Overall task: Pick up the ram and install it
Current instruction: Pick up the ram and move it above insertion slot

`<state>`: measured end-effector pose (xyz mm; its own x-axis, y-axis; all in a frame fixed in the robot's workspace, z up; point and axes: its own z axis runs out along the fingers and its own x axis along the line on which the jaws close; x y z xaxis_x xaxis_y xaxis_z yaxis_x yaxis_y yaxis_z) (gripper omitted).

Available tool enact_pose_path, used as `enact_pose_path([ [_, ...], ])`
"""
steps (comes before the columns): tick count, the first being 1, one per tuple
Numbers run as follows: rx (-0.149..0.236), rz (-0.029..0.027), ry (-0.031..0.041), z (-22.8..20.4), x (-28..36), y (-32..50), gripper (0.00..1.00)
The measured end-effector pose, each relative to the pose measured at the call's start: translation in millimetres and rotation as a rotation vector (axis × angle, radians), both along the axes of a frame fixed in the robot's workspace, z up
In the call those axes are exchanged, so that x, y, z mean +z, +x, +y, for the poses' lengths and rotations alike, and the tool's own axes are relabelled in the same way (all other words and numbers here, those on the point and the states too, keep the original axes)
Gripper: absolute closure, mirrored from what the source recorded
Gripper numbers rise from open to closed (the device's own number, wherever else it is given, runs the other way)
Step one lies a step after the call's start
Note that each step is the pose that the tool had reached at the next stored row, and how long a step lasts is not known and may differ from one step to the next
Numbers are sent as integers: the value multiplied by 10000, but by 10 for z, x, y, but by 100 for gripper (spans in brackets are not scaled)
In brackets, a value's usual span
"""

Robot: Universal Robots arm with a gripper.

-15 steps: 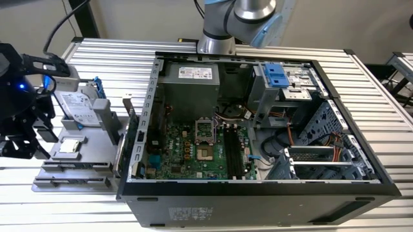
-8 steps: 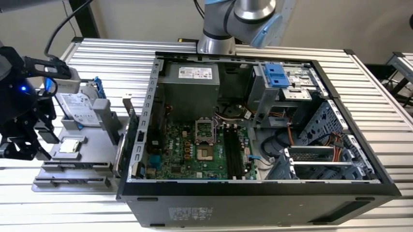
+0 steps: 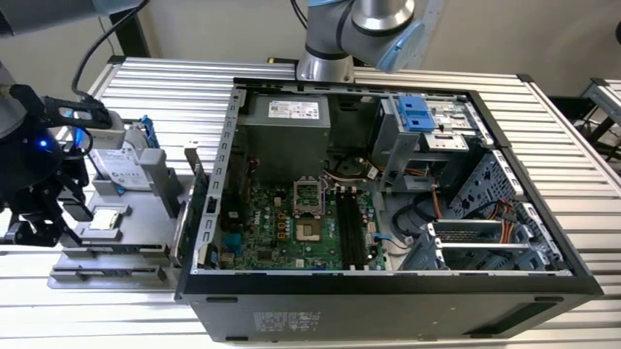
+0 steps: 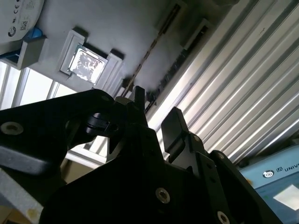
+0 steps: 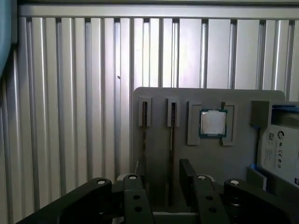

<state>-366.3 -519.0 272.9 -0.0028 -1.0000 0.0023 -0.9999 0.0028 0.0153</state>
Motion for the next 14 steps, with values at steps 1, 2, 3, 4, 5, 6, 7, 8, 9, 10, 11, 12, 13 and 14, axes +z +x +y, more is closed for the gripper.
enact_pose_path([
  [1,0,0,0,-1,-19,0,0],
  [2,0,0,0,-3,-36,0,0],
  [3,1,1,-1,-5,-54,0,0],
  [4,0,0,0,-6,-72,0,0],
  [5,0,0,0,-8,-91,0,0],
  [6,0,1,0,-11,-108,0,0],
  [7,0,0,0,-14,-127,0,0],
  [8,0,0,0,-17,-145,0,0],
  [9,0,0,0,-20,-164,0,0],
  [10,0,1,-1,-23,-181,0,0],
  [11,0,0,0,-26,-200,0,0],
  [12,0,0,1,-29,-218,0,0],
  [13,0,1,0,-33,-236,0,0],
  [14,-3,1,-1,-36,-254,0,0],
])
